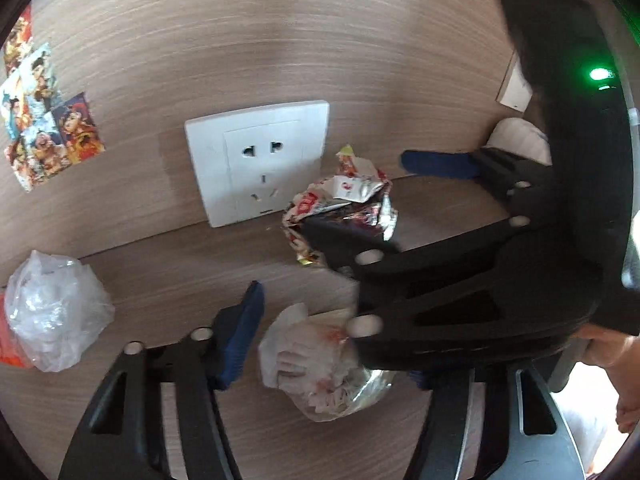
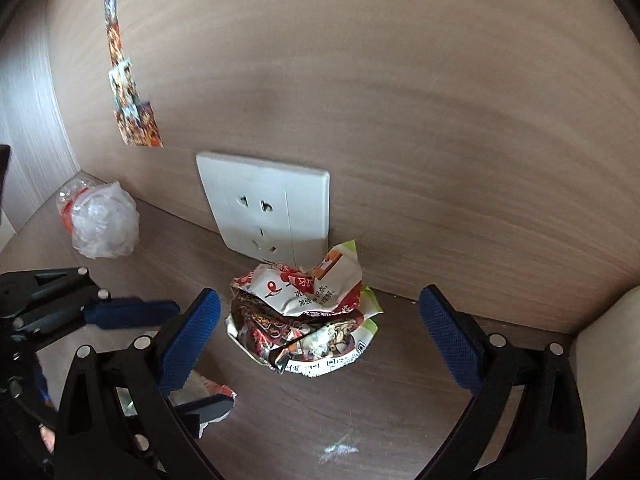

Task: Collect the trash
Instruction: 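Grasp the crumpled foil wrapper with the right tool while the left tool grasps the white wrapper ball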

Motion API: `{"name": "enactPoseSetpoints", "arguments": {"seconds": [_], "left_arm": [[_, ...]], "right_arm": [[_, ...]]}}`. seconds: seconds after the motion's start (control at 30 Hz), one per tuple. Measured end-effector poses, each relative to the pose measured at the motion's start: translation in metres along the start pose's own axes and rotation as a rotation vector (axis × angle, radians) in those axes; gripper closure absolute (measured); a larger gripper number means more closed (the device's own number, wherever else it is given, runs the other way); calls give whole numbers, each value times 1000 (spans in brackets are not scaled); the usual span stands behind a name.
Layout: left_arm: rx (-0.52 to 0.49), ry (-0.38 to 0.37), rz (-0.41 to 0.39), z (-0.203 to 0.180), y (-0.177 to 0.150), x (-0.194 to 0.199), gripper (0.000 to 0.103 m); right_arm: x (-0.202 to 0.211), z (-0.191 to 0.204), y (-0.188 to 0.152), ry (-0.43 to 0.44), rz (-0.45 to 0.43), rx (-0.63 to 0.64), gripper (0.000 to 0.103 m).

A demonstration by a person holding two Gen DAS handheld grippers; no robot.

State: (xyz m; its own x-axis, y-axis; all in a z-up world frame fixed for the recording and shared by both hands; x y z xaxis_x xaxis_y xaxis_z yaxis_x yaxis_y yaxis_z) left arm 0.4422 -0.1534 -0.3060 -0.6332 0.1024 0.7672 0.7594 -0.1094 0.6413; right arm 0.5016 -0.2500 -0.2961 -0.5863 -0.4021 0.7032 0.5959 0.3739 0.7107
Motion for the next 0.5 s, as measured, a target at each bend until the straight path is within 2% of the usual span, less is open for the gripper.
{"name": "enactPoseSetpoints", "arguments": {"seconds": [0.07, 0.1, 0.13, 0.2, 0.3, 0.43, 0.47, 0.5], "left_arm": [[-10, 7, -6, -4, 2, -2, 51], [-11, 8, -8, -5, 2, -3, 52], [-6, 3, -10, -6, 2, -3, 53], [4, -4, -16, -7, 4, -4, 55], [21, 7, -21, -4, 1, 4, 58], [-4, 31, -31, -7, 5, 22, 62], [-14, 38, -35, -9, 7, 26, 78], [-22, 45, -36, -10, 8, 30, 86]], "right_arm": [[-5, 1, -1, 32, 23, -17, 5], [-5, 2, 0, 41, 22, -22, 17], [-6, 2, 0, 44, 29, -22, 40], [-8, 4, 0, 77, 45, -34, 43], [-2, 5, 2, 71, 20, -28, 46], [19, 6, 3, 77, -16, -35, 46], [26, 6, 3, 67, -28, -36, 46], [33, 6, 4, 60, -37, -38, 46]]}}
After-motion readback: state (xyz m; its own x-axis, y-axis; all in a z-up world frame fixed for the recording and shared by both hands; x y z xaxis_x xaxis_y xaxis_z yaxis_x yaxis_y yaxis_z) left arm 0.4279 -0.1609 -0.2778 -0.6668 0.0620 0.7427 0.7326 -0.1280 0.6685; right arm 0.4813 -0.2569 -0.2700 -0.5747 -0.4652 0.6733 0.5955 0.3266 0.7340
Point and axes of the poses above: each gripper's, at about its wrist camera, not at the fingertips, and x roughly against the way its jaws point, z to its left, y to its top, the point moved 8 cm from there along -x, roughly the way its jaws point, and after that the axes turned 8 degrees about -x, right-handed, at the moved point
